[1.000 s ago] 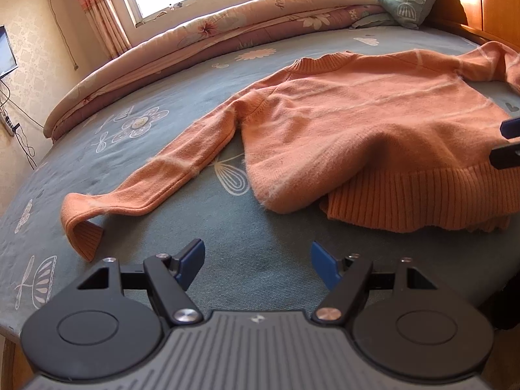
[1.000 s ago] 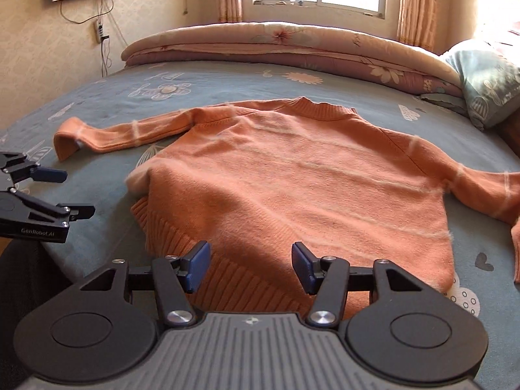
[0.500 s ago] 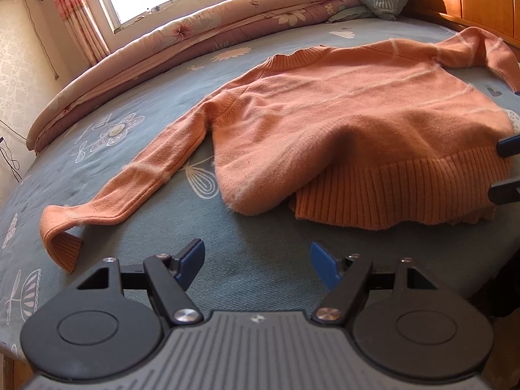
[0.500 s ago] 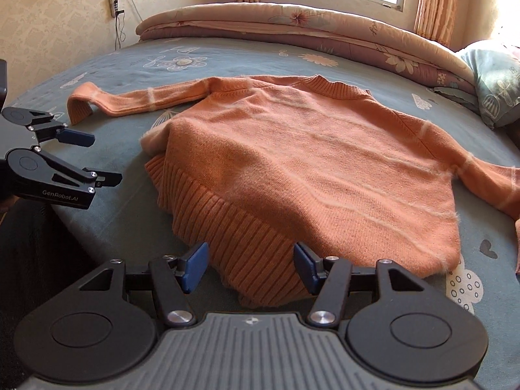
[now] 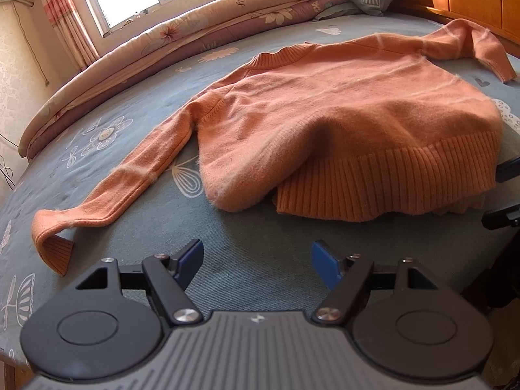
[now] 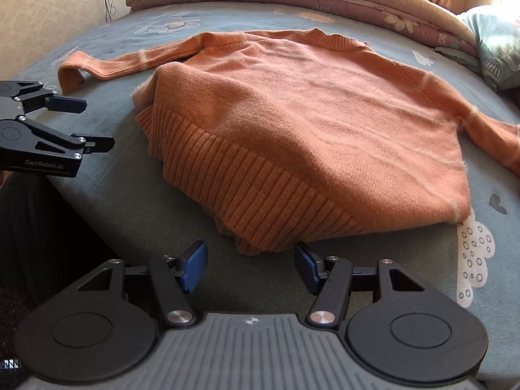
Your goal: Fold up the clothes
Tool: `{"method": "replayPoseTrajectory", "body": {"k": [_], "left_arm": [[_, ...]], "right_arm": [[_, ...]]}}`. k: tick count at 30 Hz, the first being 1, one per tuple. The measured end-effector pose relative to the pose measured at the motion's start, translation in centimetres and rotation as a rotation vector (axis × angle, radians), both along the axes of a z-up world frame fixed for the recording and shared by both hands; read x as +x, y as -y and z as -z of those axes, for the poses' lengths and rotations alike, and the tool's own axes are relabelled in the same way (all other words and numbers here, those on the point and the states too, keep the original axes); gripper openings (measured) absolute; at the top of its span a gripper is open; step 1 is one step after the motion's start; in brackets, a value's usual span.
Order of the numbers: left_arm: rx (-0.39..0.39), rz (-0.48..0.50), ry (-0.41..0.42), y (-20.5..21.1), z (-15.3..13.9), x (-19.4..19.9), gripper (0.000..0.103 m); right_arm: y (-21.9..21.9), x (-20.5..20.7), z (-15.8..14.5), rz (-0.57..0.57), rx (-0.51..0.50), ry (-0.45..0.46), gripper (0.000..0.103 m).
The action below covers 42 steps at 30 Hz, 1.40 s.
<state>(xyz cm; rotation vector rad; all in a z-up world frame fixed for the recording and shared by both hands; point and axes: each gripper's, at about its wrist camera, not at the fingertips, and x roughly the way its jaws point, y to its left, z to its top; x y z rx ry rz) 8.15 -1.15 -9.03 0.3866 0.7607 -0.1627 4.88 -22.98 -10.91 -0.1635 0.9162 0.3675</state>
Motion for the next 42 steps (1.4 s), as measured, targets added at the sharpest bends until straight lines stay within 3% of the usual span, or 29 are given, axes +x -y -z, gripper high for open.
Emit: {"method": "replayPoseTrajectory", "body": {"k": [3,4,6,7,8,15,23,28,33,36,38,42], "left_arm": [[0.009,0.000,-0.007,0.0,0.2,0.0,0.075],[0.013,-0.002,-0.009,0.0,0.3,0.0,0.075],[0.014,-0.005,-0.014,-0.1,0.4,0.0,0.075],[0.014,-0.002,-0.017,-0.1,0.4,0.0,0.075],[0.013,0.001,-0.020,-0.1,0.5,0.0,0.075],[0.015,0.036,-0.026,1.0,0.9,0.6,0.075],[0.018,0.065,-0.040,1.4,1.1,0.8,0.075],[0.021,0.044,-0.050,0.9,1.3,1.7,0.075],[0.029,0.055,-0.062,1.1,1.8,2.8,0.075],[0.034,0.066,-0.064,1.6,1.9,3.3,0.075],[0.035,0.076,-0.062,1.9,2.0,3.7,0.075],[0.040,0.117,-0.049,3.0,2.0,4.4,0.075]], "right_arm": [[-0.3,0.9,0.7,0.024,0.010,0.013,0.062],[-0.4,1.2,0.9,0.029,0.012,0.025,0.056],[-0.3,1.6,1.1,0.052,0.021,0.040,0.027],[-0.1,1.7,1.1,0.063,0.033,0.048,0.018],[0.3,1.7,0.5,0.072,0.061,0.065,0.017],[2.3,3.0,-4.7,0.106,0.112,0.236,0.016],[2.6,9.8,-6.6,0.139,0.050,0.348,0.016],[2.5,16.0,-5.9,0.173,-0.026,0.361,0.019],[2.4,21.0,-3.2,0.182,-0.095,0.296,0.019],[3.1,21.0,-2.6,0.193,-0.053,0.265,0.020],[3.8,19.7,-2.8,0.198,-0.007,0.262,0.027],[5.1,16.2,-3.1,0.215,0.011,0.258,0.030]]}}
